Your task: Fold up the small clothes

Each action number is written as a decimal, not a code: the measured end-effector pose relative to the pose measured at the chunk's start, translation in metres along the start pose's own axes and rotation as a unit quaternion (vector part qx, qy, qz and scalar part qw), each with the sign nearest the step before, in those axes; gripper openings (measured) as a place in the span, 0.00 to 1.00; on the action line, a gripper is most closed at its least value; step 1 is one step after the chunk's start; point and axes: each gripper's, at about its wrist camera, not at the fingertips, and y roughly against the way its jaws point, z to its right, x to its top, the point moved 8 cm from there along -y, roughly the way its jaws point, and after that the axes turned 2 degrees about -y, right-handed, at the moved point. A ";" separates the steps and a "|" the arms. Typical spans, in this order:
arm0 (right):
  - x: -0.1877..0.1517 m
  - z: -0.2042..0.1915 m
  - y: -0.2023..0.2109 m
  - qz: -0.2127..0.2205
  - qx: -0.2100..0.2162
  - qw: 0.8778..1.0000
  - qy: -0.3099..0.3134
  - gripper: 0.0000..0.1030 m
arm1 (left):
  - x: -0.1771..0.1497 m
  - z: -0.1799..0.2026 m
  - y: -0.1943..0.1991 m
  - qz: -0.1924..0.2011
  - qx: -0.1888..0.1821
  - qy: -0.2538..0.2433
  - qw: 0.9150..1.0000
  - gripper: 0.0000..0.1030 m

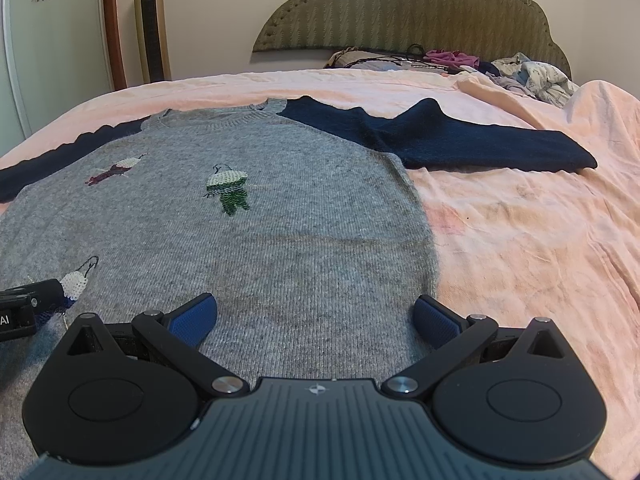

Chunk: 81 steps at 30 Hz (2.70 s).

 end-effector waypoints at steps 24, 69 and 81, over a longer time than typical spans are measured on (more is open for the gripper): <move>0.001 -0.001 -0.001 -0.001 -0.007 1.000 -0.003 1.00 | 0.001 0.000 0.000 -0.001 0.002 -0.005 1.000 1.00; 0.053 0.051 0.012 0.005 0.073 0.997 -0.034 1.00 | 0.002 0.000 -0.002 -0.001 0.004 -0.003 1.000 1.00; 0.127 0.350 -0.051 0.084 0.194 0.859 -0.467 0.94 | 0.002 0.001 -0.002 -0.001 0.004 -0.003 1.000 1.00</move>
